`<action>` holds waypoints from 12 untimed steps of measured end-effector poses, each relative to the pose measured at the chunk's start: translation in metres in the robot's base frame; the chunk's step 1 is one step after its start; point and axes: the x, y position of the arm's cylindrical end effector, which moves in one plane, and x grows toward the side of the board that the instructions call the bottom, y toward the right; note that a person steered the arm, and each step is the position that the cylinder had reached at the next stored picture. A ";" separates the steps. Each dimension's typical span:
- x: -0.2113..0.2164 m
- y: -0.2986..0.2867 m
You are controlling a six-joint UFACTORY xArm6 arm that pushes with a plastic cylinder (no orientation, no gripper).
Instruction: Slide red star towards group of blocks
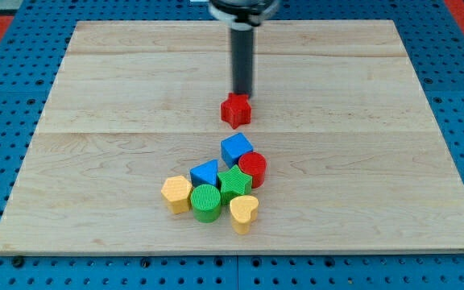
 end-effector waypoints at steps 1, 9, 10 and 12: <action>0.042 0.044; 0.042 -0.129; 0.044 -0.150; 0.078 -0.110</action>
